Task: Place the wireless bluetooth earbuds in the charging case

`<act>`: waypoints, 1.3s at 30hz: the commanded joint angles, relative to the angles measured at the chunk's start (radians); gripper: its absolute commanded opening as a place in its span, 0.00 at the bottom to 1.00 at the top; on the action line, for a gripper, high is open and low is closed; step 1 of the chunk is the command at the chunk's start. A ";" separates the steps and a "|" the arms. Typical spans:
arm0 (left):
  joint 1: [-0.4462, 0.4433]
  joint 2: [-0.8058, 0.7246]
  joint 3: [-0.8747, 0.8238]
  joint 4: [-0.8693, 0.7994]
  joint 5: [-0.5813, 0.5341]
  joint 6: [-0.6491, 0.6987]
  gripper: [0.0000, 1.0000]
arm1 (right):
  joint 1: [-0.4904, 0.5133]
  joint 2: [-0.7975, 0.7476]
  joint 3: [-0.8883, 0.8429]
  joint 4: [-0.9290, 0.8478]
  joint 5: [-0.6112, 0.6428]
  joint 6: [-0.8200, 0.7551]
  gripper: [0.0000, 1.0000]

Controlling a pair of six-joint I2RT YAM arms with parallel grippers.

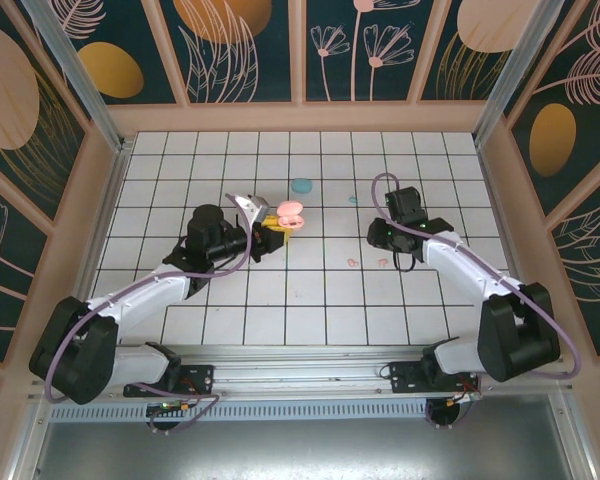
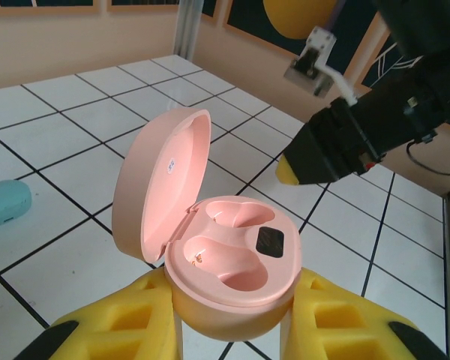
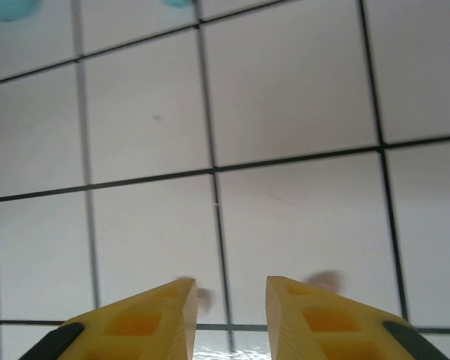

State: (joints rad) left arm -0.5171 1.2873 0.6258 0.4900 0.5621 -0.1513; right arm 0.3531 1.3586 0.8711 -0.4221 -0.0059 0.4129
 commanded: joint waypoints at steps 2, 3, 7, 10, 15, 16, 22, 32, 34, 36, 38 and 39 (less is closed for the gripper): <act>0.001 -0.019 -0.010 0.018 -0.004 0.004 0.12 | -0.010 0.037 -0.023 -0.084 0.079 0.140 0.28; 0.002 -0.017 -0.009 0.019 -0.005 0.004 0.12 | -0.011 0.041 -0.031 -0.079 0.075 0.164 0.28; 0.002 -0.008 -0.005 0.020 -0.010 0.002 0.12 | -0.009 0.055 -0.062 -0.053 0.076 0.251 0.29; 0.002 -0.002 0.000 0.022 -0.002 0.004 0.12 | -0.007 0.076 -0.074 -0.039 0.081 0.281 0.29; 0.001 0.000 0.006 0.009 0.000 0.019 0.12 | -0.007 0.134 -0.079 -0.023 0.076 0.301 0.29; 0.002 0.002 0.008 0.009 0.002 0.019 0.12 | -0.006 0.142 -0.078 -0.023 0.079 0.303 0.29; 0.001 0.006 0.008 0.006 0.004 0.029 0.13 | -0.006 0.169 -0.066 -0.036 0.111 0.307 0.24; 0.001 0.018 0.020 -0.013 0.003 0.051 0.13 | 0.000 0.224 -0.049 -0.029 0.110 0.306 0.23; 0.001 0.019 0.020 -0.016 0.003 0.053 0.13 | 0.005 0.233 -0.041 -0.030 0.109 0.303 0.23; 0.002 0.021 0.023 -0.020 0.004 0.056 0.13 | 0.009 0.243 -0.030 -0.036 0.109 0.300 0.23; 0.001 0.022 0.023 -0.022 0.002 0.059 0.13 | 0.013 0.251 -0.024 -0.042 0.108 0.296 0.23; 0.000 0.022 0.022 -0.024 -0.001 0.061 0.13 | 0.015 0.255 -0.022 -0.043 0.104 0.294 0.23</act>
State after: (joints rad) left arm -0.5171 1.3033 0.6262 0.4667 0.5629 -0.1131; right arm 0.3557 1.5826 0.8368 -0.4339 0.0868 0.7094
